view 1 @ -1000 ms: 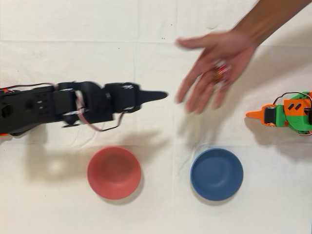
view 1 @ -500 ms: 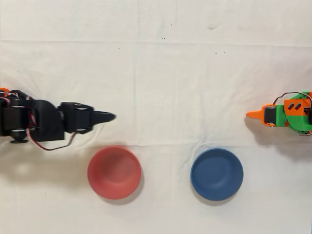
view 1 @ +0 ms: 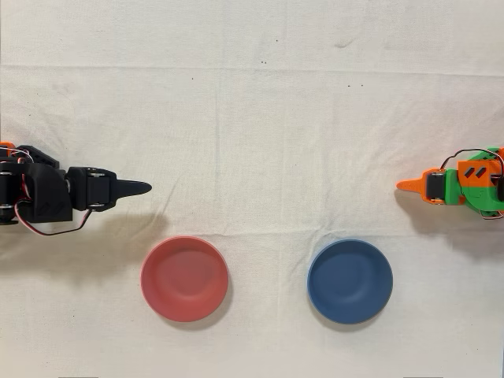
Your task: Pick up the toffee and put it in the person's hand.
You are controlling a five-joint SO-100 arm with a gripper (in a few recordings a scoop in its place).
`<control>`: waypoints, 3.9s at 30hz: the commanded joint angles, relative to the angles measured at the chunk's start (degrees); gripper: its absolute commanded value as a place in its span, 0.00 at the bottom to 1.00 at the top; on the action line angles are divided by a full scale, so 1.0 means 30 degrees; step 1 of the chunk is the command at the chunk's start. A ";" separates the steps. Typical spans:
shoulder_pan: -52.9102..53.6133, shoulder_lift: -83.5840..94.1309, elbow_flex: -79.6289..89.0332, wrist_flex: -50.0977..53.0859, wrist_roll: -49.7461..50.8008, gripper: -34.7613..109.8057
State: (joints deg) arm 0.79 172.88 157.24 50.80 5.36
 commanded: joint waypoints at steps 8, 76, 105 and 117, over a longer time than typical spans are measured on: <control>0.0322 0.2637 0.2520 0.0293 -0.0293 0.24; 0.0322 0.6709 0.8965 0.1377 0.0732 0.24; 0.0322 0.6709 0.8965 0.1377 0.0732 0.24; 0.0322 0.6709 0.8965 0.1377 0.0732 0.24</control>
State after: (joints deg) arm 0.70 189.05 181.23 53.79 6.68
